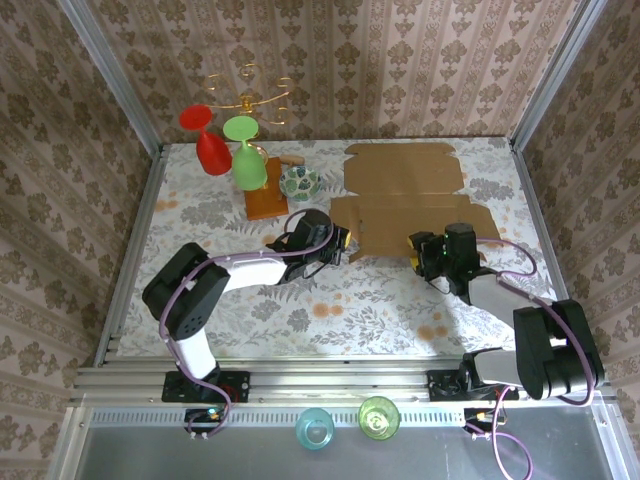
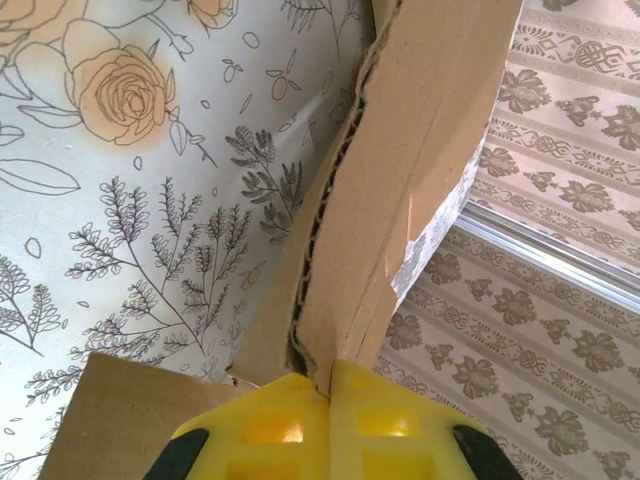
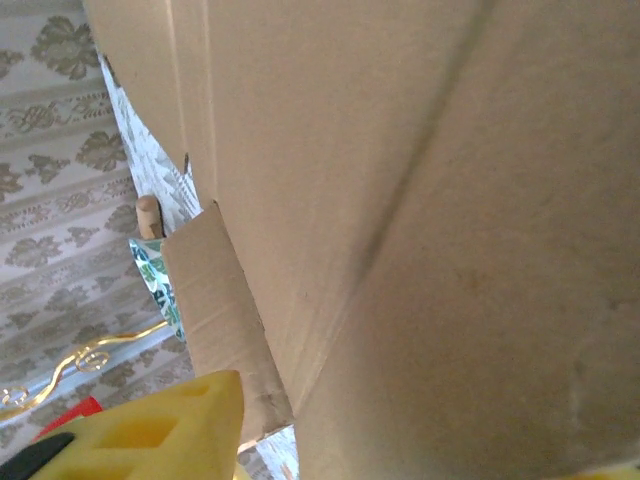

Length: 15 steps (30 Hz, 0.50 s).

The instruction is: Fold the paper box

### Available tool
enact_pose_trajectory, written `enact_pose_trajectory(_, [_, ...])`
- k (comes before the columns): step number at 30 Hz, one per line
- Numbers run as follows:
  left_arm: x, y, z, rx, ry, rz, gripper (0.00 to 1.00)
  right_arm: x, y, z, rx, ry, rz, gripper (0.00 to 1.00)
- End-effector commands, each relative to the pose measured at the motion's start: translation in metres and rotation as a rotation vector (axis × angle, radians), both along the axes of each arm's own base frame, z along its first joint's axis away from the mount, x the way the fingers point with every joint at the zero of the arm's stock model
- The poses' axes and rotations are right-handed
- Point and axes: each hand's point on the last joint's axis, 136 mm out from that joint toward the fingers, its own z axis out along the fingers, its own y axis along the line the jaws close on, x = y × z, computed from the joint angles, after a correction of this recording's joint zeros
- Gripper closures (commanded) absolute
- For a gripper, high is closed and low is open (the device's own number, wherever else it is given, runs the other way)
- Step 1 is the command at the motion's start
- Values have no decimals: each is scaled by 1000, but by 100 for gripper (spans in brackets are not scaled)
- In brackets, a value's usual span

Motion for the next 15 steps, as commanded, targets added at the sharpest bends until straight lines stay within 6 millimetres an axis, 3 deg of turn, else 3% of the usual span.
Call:
enact_pose_trajectory(1, [-1, 2, 17, -30, -17, -4, 100, 9, -3, 7, -21, -39, -28, 58])
enact_pose_trajectory(6, [-1, 6, 20, -30, -22, 0, 100, 10, -9, 13, -69, -44, -45, 75])
enact_pose_trajectory(15, [1, 6, 27, -39, -34, 1, 100, 12, -7, 0, -51, 16, -63, 77])
